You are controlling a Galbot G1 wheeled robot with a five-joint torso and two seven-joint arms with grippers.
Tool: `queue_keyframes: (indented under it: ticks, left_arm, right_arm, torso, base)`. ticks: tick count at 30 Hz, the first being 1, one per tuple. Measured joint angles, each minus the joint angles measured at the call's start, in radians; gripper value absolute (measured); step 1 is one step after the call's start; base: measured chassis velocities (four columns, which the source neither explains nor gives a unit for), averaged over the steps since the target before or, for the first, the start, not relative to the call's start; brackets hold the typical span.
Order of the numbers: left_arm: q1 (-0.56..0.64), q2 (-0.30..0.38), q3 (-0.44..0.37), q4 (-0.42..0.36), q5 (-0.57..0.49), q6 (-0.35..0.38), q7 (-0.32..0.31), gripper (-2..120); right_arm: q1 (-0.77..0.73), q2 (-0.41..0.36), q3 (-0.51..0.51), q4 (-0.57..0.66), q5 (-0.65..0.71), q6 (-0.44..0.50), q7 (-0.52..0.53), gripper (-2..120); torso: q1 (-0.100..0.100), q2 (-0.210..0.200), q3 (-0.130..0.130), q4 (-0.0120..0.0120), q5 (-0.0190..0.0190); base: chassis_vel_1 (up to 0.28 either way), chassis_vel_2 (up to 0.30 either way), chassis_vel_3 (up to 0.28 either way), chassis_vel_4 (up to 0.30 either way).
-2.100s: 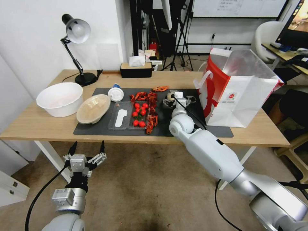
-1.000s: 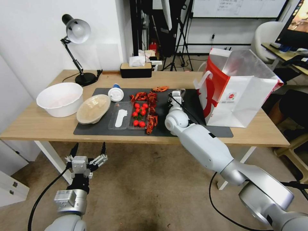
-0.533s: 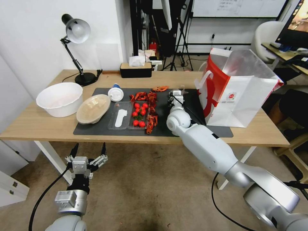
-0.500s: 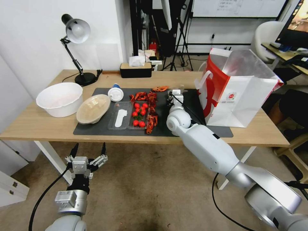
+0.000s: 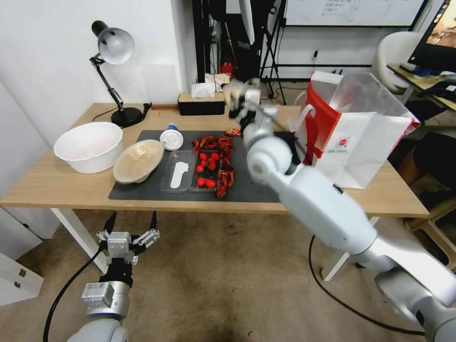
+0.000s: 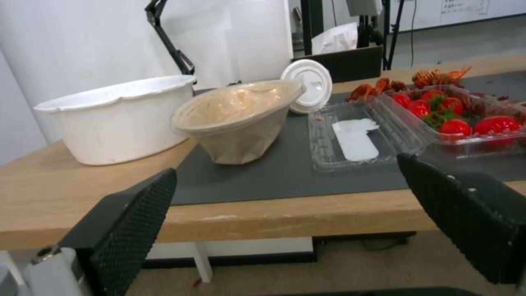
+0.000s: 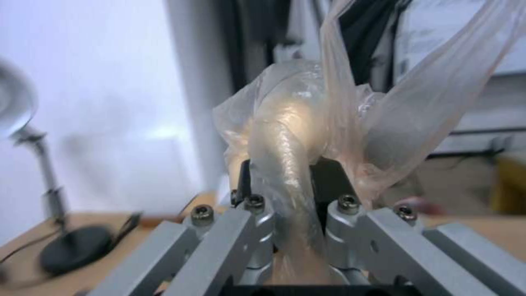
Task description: Pick up the trash from the table and place it into the takeout bag.
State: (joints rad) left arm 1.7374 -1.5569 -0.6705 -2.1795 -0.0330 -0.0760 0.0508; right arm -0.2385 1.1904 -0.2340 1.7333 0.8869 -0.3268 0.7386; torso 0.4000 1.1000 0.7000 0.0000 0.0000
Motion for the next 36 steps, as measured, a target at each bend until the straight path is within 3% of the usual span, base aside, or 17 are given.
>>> queue_keyframes:
  ticks: [8, 15, 25, 31, 33, 36]
  left_arm:
    - [-0.005, -0.003, 0.005, 0.0, 0.005, 0.003, 0.0, 100]
    - [-0.004, -0.008, 0.016, 0.001, 0.016, 0.003, 0.001, 100]
    - [-0.004, -0.009, 0.023, 0.001, 0.023, 0.003, 0.003, 100]
    - [-0.004, -0.009, 0.024, 0.001, 0.024, 0.003, 0.003, 100]
    - [-0.002, -0.009, 0.025, 0.001, 0.026, 0.002, 0.003, 100]
    - [-0.001, -0.009, 0.025, 0.001, 0.026, 0.002, 0.004, 100]
  right_arm:
    - [0.04, -0.113, 0.138, 0.05, -0.065, -0.143, 0.084, 4]
    - [-0.034, -0.213, 0.256, 0.075, -0.04, -0.243, 0.101, 4]
    - [-0.121, -0.273, 0.315, 0.09, -0.009, -0.279, 0.097, 4]
    - [-0.135, -0.282, 0.326, 0.095, 0.002, -0.284, 0.097, 14]
    - [-0.152, -0.294, 0.343, 0.101, 0.012, -0.289, 0.094, 29]
    - [-0.157, -0.298, 0.35, 0.104, 0.015, -0.291, 0.093, 36]
  torso:
    - [0.0, 0.0, 0.0, -0.0002, 0.0004]
    - [0.0, 0.0, 0.0, -0.0003, 0.0005]
    - [0.0, 0.0, 0.0, -0.0001, 0.0004]
    - [0.0, 0.0, 0.0, 0.0, 0.0001]
    - [0.0, 0.0, 0.0, 0.0, 0.0001]
    - [0.0, 0.0, 0.0, 0.0, 0.0001]
  base:
    - [0.0, 0.0, 0.0, 0.0]
    - [0.0, 0.0, 0.0, 0.0]
    - [0.0, 0.0, 0.0, 0.0]
    - [0.0, 0.0, 0.0, 0.0]
    - [0.0, 0.0, 0.0, 0.0]
    - [0.0, 0.0, 0.0, 0.0]
